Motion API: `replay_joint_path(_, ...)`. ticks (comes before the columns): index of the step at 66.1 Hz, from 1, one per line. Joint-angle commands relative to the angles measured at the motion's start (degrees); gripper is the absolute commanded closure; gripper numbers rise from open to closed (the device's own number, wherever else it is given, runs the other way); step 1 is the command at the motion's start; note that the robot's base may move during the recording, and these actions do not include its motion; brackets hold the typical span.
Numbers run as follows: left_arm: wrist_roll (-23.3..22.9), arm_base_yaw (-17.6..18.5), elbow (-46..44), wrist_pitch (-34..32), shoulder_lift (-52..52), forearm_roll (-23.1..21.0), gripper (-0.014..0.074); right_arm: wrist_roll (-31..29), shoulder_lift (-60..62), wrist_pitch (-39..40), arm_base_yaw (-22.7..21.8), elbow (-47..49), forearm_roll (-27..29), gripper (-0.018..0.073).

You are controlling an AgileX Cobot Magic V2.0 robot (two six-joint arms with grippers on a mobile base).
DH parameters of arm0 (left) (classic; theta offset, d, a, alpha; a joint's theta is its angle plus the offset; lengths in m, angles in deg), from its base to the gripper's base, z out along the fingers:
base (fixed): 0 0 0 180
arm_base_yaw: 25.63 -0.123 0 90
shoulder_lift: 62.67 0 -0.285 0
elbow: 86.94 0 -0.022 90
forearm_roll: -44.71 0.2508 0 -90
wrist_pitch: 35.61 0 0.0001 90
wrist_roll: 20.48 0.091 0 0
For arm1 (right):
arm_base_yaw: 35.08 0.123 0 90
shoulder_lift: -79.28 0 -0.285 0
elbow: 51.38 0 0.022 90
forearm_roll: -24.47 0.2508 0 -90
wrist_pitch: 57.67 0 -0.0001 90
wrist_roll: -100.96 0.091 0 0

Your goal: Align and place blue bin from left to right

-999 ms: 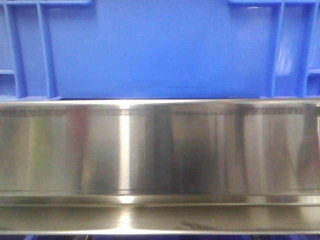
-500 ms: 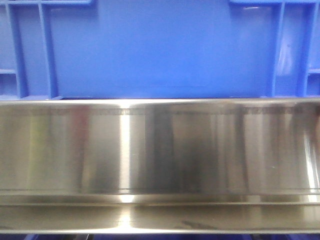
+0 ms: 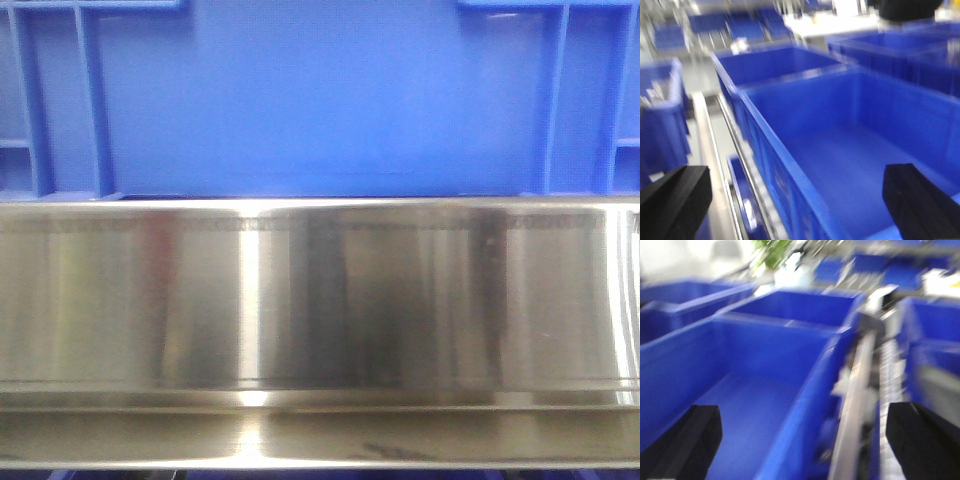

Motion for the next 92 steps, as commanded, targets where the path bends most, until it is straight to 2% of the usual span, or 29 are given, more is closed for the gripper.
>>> replay_joint_path(1, -0.04, 0.45, -5.23, 3.05, 5.67, -0.84, -0.0005, -0.99, -4.93, -3.42, 1.12, 3.60, 0.28, -0.0009)
replay_joint_path(6, -0.94, 0.45, -9.71, 5.25, 10.31, -0.84, -0.0005, -0.86, -8.82, -7.44, 1.12, 7.33, 0.28, -0.0009)
replay_joint_path(10, -3.34, 0.45, -13.04, 7.37, 14.37, -0.61, -0.0005, -0.78, -12.95, -11.09, 1.12, 10.75, 0.28, -0.0009)
replay_joint_path(17, -6.58, 0.45, -20.50, 15.11, 21.44, 0.21, -0.0005, 1.98, -18.71, -17.38, 1.12, 17.09, -1.56, 0.0000)
replay_joint_path(29, -11.84, 0.45, -31.47, 27.73, 32.44, 2.43, -0.0005, 12.64, -26.68, -26.11, 1.12, 26.03, -12.85, 0.0013)
replay_joint_path(32, -13.28, 0.45, -34.08, 27.89, 34.56, 3.69, -0.0005, 14.44, -28.03, -27.69, 1.12, 27.78, -14.55, 0.0013)
replay_joint_path(39, -15.36, 0.45, -38.25, 27.89, 38.99, 5.72, -0.0005, 16.41, -31.26, -29.78, 1.56, 31.05, -14.70, 0.0013)
replay_joint_path(58, -15.49, 0.26, -40.62, 27.89, 46.04, 6.96, -0.0005, 20.63, -41.27, -29.78, 7.66, 39.59, -17.38, 0.0013)
replay_joint_path(67, -15.49, 0.26, -40.62, 27.89, 48.91, 7.06, -0.0005, 20.84, -45.90, -29.78, 7.86, 42.30, -17.38, 0.0013)
replay_joint_path(92, -15.49, 0.26, -40.62, 27.89, 53.45, 7.19, -0.0005, 20.74, -54.04, -29.78, 7.86, 42.33, -15.59, 0.0013)
